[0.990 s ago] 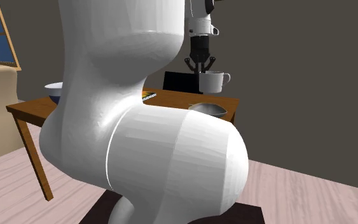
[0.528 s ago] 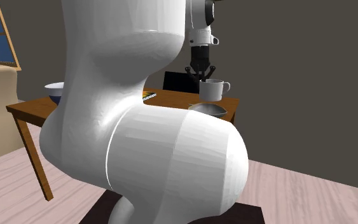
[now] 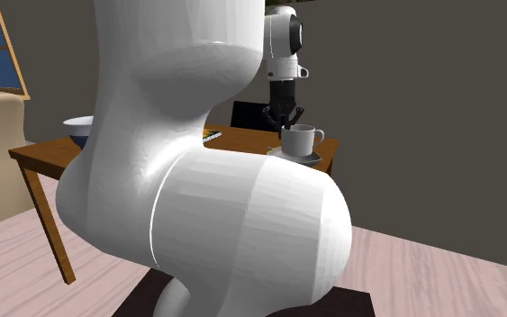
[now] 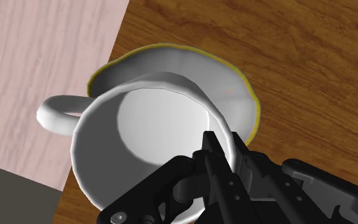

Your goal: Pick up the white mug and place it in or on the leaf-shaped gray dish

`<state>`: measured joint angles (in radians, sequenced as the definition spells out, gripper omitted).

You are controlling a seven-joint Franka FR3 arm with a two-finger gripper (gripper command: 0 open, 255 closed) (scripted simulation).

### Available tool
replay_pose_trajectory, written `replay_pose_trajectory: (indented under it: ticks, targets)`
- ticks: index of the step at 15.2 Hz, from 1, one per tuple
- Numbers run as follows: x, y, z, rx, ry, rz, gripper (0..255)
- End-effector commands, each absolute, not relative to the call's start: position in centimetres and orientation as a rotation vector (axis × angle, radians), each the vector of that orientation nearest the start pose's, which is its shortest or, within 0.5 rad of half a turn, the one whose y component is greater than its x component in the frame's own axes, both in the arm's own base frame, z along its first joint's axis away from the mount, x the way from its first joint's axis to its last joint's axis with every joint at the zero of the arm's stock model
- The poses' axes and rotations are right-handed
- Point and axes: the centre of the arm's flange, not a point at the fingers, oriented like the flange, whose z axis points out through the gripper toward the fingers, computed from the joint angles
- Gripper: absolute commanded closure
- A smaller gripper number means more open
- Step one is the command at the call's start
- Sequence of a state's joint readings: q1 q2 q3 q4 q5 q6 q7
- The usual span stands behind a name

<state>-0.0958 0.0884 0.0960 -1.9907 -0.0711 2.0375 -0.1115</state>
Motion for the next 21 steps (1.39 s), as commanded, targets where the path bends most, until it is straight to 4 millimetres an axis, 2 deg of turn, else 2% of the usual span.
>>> replay_pose_trajectory:
  ticks: [1,7,8,13,17,21]
  targets:
    - [57.0,-0.4,41.1,-3.185,-0.231,0.069,255]
    - [57.0,-0.4,41.1,-3.185,-0.231,0.069,255]
    - [57.0,-0.4,41.1,-3.185,-0.231,0.069,0]
    - [57.0,-0.4,41.1,-3.185,-0.231,0.069,0]
    - [57.2,-0.2,46.1,-3.185,-0.231,0.069,0]
    - [57.2,-0.2,46.1,-3.185,-0.231,0.069,0]
